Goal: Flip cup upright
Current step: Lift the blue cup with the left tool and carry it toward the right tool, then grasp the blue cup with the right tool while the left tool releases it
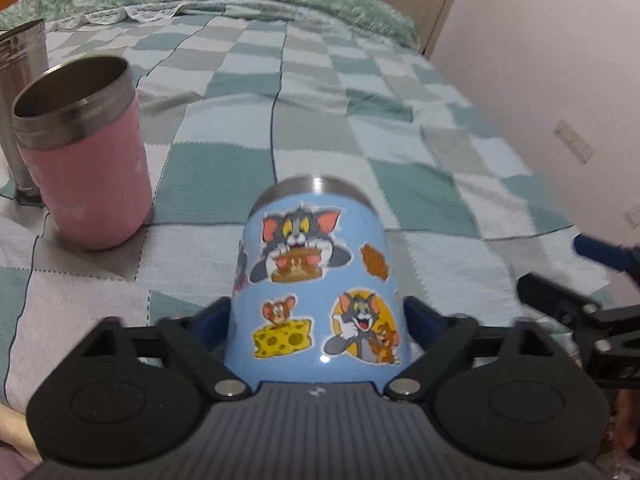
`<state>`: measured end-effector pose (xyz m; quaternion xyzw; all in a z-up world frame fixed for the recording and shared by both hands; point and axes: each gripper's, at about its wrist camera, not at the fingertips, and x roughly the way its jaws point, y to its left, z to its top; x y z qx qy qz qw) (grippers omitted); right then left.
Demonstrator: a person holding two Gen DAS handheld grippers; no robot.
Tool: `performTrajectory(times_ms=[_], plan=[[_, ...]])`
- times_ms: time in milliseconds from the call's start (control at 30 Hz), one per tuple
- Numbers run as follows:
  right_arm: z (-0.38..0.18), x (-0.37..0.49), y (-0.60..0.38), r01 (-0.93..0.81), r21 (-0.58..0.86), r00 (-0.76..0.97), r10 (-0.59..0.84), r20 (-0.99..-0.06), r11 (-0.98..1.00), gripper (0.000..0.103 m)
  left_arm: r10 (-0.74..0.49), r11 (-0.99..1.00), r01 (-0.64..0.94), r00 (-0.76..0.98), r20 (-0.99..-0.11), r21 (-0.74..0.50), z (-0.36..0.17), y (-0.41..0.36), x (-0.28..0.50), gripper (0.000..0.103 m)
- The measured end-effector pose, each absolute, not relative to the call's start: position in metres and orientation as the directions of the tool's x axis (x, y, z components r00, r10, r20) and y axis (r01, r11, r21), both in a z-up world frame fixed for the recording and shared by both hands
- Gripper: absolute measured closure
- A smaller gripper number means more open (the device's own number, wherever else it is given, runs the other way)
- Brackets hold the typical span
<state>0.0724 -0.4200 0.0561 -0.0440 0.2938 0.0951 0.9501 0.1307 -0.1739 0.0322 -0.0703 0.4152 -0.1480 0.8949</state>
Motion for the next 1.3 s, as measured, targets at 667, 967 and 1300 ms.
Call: performTrajectory(times_ms=[667,967,1300], plan=[[0.074,0.11,-0.321,-0.22,0.204,0.663,0.3,-0.686,0.954,0.0,-0.164,0.984,0.169,0.79,-0.591,-0.048,0.073,-0.001,0.09,0.0],[0.039,0.164,-0.292,-0.01,0.329,0.516,0.287,-0.807,0.944,0.0,-0.159,0.987,0.143,0.783,-0.602,-0.075,0.053,0.042,0.085,0.0],[0.02,0.159,-0.3,0.049,0.473,0.53,0.379,-0.759,0.88,0.019,-0.188,0.982,0.156,0.774,-0.605,-0.105,0.043,0.053,0.084,0.0]])
